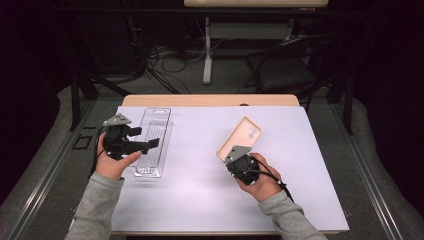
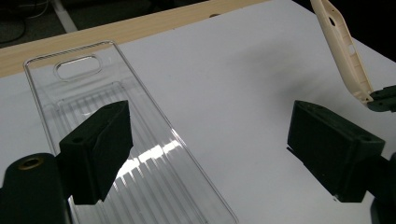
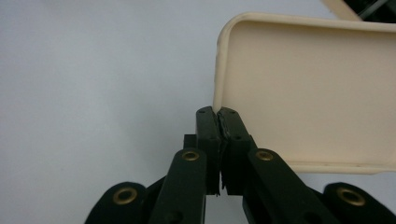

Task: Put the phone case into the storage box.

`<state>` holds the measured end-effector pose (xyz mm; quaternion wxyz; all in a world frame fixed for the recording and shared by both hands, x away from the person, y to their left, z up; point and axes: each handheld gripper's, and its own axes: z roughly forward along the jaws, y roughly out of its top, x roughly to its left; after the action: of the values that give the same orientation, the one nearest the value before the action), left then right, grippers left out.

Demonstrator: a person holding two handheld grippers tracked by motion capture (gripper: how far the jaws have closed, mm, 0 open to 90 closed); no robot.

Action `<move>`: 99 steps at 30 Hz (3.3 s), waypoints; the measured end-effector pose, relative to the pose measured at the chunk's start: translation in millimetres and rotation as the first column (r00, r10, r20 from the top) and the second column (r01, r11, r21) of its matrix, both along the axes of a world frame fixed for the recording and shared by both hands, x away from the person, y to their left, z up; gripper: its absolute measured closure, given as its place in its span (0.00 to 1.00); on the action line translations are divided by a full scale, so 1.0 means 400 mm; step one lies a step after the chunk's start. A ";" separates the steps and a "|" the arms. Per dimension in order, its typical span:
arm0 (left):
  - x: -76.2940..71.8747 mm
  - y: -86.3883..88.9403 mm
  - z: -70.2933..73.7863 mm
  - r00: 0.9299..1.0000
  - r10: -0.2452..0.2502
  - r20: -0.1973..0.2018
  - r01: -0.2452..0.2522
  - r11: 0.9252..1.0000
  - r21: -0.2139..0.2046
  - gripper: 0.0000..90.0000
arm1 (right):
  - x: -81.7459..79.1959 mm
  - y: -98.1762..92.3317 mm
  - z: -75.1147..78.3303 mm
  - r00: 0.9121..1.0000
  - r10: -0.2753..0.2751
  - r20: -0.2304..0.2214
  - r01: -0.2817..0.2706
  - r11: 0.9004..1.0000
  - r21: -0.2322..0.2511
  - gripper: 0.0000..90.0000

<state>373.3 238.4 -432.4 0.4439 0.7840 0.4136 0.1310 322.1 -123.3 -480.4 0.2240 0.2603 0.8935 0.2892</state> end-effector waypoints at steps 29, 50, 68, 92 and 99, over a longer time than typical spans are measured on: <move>-0.009 -0.067 -0.012 0.996 -0.090 -0.025 0.089 0.995 -0.047 0.18 | -0.065 0.072 -0.023 0.984 0.089 0.155 -0.089 0.996 -0.006 0.99; -0.024 -0.173 -0.055 0.975 -0.192 -0.115 0.183 0.980 -0.082 0.30 | -0.119 0.166 -0.046 0.957 0.212 0.196 -0.206 0.977 -0.050 0.98; -0.030 -0.184 -0.057 0.970 -0.186 -0.154 0.167 0.977 -0.131 0.41 | -0.130 0.178 -0.058 0.950 0.229 0.211 -0.218 0.973 -0.079 0.99; -0.015 -0.211 -0.099 0.922 -0.231 -0.310 0.155 0.955 -0.251 0.67 | -0.143 0.189 -0.067 0.943 0.250 0.218 -0.234 0.967 -0.099 0.98; -0.011 -0.209 -0.102 0.920 -0.230 -0.316 0.144 0.951 -0.273 0.71 | -0.149 0.192 -0.068 0.942 0.256 0.219 -0.239 0.966 -0.099 0.98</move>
<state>368.8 154.9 -473.2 0.4684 0.7703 0.4202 -0.1034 262.6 -46.5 -507.6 0.2969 0.1027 0.8968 0.3114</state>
